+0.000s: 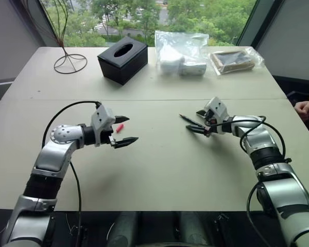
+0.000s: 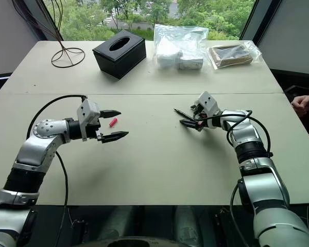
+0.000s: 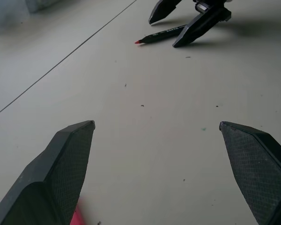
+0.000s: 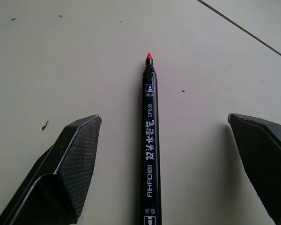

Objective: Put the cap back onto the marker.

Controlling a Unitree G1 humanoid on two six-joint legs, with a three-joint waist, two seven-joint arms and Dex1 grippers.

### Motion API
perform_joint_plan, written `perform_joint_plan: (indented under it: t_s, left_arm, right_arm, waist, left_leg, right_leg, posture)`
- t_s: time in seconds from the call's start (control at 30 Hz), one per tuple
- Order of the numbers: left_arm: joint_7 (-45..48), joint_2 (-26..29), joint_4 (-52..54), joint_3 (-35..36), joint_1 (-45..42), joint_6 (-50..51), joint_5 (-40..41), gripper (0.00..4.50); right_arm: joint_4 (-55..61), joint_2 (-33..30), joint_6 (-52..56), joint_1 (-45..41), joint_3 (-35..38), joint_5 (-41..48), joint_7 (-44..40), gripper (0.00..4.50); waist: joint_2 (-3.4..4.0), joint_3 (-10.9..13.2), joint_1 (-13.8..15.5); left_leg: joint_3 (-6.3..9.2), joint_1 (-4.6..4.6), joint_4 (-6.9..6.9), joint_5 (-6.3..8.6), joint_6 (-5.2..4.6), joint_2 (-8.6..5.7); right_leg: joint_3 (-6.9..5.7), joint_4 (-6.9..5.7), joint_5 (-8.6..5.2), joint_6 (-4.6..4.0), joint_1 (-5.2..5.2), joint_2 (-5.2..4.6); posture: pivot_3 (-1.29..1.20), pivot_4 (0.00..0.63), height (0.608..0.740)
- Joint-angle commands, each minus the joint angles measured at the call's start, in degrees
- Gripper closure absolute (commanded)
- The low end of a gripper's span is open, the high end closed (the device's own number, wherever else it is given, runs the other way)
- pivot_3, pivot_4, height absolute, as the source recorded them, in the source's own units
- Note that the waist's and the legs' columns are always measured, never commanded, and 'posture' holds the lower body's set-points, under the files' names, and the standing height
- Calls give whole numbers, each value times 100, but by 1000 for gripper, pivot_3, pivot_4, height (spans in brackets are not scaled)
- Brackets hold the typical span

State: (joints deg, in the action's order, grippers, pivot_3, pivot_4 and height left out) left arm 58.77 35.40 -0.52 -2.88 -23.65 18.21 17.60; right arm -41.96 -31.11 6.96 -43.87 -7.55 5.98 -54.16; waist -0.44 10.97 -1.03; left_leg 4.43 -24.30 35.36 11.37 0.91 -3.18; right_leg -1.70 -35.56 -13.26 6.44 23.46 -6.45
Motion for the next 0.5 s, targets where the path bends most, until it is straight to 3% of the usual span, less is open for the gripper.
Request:
perform_joint_plan:
  t_s: [0.03,0.2,0.23,0.33,0.5]
  left_arm:
    - [-45,40,228,117,12,-5,69,38]
    - [-14,70,224,48,-15,-72,-7,38]
    - [-20,64,216,49,-26,-69,-3,15]
    - [-34,52,234,45,-27,-60,6,0]
    - [-34,49,185,54,-63,-68,9,0]
  right_arm:
    - [-49,106,-104,-175,21,-87,-76,8]
    - [-86,169,14,-148,-21,-178,-204,8]
    - [-96,179,21,-142,-12,-186,-203,260]
    - [-99,187,66,-116,21,-181,-230,1377]
    - [-138,200,123,-112,69,-161,-263,4067]
  waist:
    - [0,0,-9]
    - [0,0,0]
    - [0,0,0]
    - [0,0,-6]
    - [0,0,-1]
  left_leg:
    - [0,1,0,0,0,0]
    - [0,5,0,-4,6,-1]
    - [1,6,0,-4,7,0]
    - [0,11,0,-5,8,0]
    - [0,20,1,-8,14,0]
  right_leg:
    - [1,-4,0,0,1,0]
    - [2,-17,-1,-1,2,0]
    - [2,-19,-1,-1,1,0]
    - [4,-24,-1,-2,1,0]
    - [5,-39,-2,-3,0,0]
  posture:
    - [0,150,740]
    - [0,150,740]
    - [0,150,740]
    - [0,150,740]
    - [0,150,740]
